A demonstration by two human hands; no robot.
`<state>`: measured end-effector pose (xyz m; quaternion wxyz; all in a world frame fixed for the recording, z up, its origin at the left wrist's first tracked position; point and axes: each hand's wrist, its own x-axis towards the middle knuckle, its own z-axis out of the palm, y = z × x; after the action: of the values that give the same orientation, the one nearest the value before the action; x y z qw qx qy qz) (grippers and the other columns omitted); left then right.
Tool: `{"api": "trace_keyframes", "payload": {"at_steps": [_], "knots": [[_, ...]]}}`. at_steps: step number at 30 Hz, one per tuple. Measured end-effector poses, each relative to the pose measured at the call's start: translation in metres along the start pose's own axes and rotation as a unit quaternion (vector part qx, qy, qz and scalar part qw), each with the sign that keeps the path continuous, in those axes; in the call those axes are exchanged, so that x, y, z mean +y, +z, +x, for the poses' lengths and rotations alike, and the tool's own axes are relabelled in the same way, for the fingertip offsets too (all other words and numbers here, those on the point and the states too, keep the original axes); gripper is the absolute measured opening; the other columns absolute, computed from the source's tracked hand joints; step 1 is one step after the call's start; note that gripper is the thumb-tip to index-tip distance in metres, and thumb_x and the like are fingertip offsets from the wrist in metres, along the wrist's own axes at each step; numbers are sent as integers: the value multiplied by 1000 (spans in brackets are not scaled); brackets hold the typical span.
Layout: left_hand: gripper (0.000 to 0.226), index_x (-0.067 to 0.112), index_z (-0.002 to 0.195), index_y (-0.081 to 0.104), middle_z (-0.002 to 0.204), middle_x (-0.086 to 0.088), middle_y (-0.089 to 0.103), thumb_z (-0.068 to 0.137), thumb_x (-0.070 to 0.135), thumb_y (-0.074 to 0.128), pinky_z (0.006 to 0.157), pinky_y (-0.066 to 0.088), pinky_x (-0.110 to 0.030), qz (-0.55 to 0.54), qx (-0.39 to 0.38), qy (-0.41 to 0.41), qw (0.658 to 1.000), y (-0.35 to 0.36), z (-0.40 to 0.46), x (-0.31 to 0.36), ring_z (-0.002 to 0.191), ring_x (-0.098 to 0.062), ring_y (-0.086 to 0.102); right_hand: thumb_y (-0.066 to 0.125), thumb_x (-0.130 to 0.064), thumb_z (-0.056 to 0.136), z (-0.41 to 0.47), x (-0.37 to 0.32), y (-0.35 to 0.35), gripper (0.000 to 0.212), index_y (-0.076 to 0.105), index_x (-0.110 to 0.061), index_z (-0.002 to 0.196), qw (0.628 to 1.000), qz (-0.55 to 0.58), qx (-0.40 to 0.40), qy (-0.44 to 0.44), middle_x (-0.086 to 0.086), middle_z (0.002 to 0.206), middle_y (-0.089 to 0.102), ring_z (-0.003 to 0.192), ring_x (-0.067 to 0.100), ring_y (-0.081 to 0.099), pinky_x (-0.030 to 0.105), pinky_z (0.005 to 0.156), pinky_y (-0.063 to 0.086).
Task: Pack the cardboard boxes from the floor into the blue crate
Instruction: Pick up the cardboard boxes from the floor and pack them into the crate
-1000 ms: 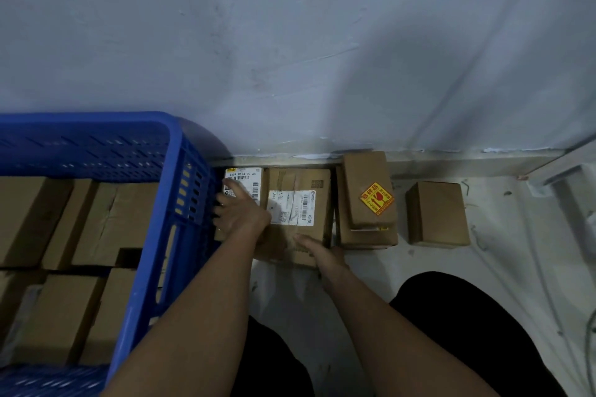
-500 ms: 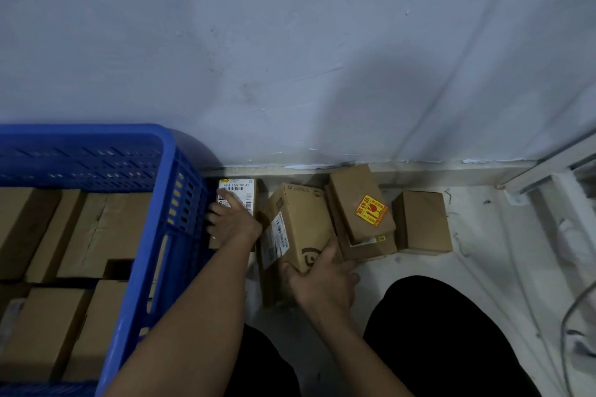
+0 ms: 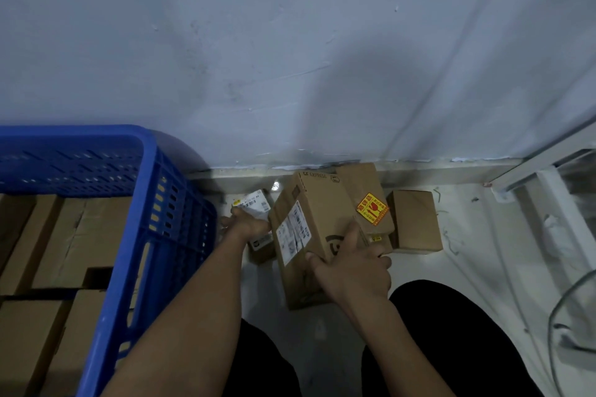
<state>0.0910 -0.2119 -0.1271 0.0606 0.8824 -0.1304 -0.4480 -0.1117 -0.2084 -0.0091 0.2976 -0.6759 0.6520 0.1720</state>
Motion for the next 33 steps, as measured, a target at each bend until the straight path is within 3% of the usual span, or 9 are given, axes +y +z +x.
{"api": "trace_keyframes", "payload": {"at_steps": [7, 10, 13, 16, 18, 20, 25, 29, 33], "knots": [[55, 4, 140, 35, 142, -22, 35, 96, 37, 37, 104, 40, -43, -187, 95, 14, 978, -1, -49, 15, 126, -37, 43, 46, -73, 79, -24, -20, -9, 100, -4, -25, 152, 998, 52, -31, 17, 26, 145, 20, 125, 42, 35, 43, 96, 40], [65, 2, 132, 46, 133, -21, 49, 93, 52, 29, 103, 42, -43, -283, 45, -10, 958, -13, -87, 5, 118, -36, 50, 49, -72, 78, -48, -32, -28, 99, 1, -27, 151, 994, 88, -52, 32, 24, 140, 27, 120, 41, 40, 41, 95, 41], [90, 10, 121, 58, 115, -12, 65, 67, 78, 34, 95, 49, -43, -339, -18, -58, 939, -36, -119, -18, 101, -29, 62, 55, -70, 76, -73, -34, -62, 99, 5, -29, 150, 985, 152, -73, 28, 23, 139, 32, 121, 41, 41, 43, 100, 40], [52, 16, 104, 69, 96, -6, 71, 92, 57, 39, 81, 53, -33, -397, -120, -18, 910, -88, -197, -17, 89, -20, 66, 60, -72, 71, -101, -31, -104, 103, 7, -34, 151, 965, 222, -137, 13, 19, 143, 32, 129, 38, 38, 46, 105, 40], [41, 18, 99, 70, 92, -4, 73, 97, 48, 42, 72, 53, -30, -426, -177, 3, 887, -118, -238, -14, 86, -17, 67, 60, -83, 56, -123, -28, -135, 114, 12, -40, 149, 949, 257, -180, 15, 12, 145, 36, 131, 35, 39, 50, 101, 45], [41, 18, 101, 71, 96, -5, 75, 93, 51, 48, 78, 54, -34, -456, -211, 0, 864, -147, -273, -14, 91, -20, 68, 62, -86, 50, -146, -26, -163, 115, 17, -43, 146, 937, 282, -208, 7, 4, 142, 44, 128, 31, 45, 48, 90, 52], [51, 19, 121, 65, 119, -8, 69, 86, 55, 58, 103, 45, -50, -504, -278, 11, 818, -205, -347, -20, 114, -28, 63, 66, -50, 83, -207, -35, -235, 75, 23, -40, 143, 898, 354, -263, -13, -4, 123, 54, 106, 21, 60, 47, 92, 53], [61, 22, 128, 60, 128, -9, 63, 80, 58, 64, 109, 35, -57, -519, -300, -2, 801, -245, -394, -28, 123, -32, 55, 68, -46, 82, -245, -41, -276, 71, 30, -39, 142, 883, 367, -293, -7, -4, 121, 58, 107, 21, 61, 49, 94, 53], [51, 20, 123, 63, 121, -9, 68, 86, 55, 56, 93, 51, -49, -551, -272, 5, 789, -281, -447, -31, 111, -29, 64, 77, -50, 72, -280, -55, -300, 76, 40, -38, 137, 867, 402, -294, -12, -2, 124, 58, 108, 19, 60, 47, 92, 54]]}}
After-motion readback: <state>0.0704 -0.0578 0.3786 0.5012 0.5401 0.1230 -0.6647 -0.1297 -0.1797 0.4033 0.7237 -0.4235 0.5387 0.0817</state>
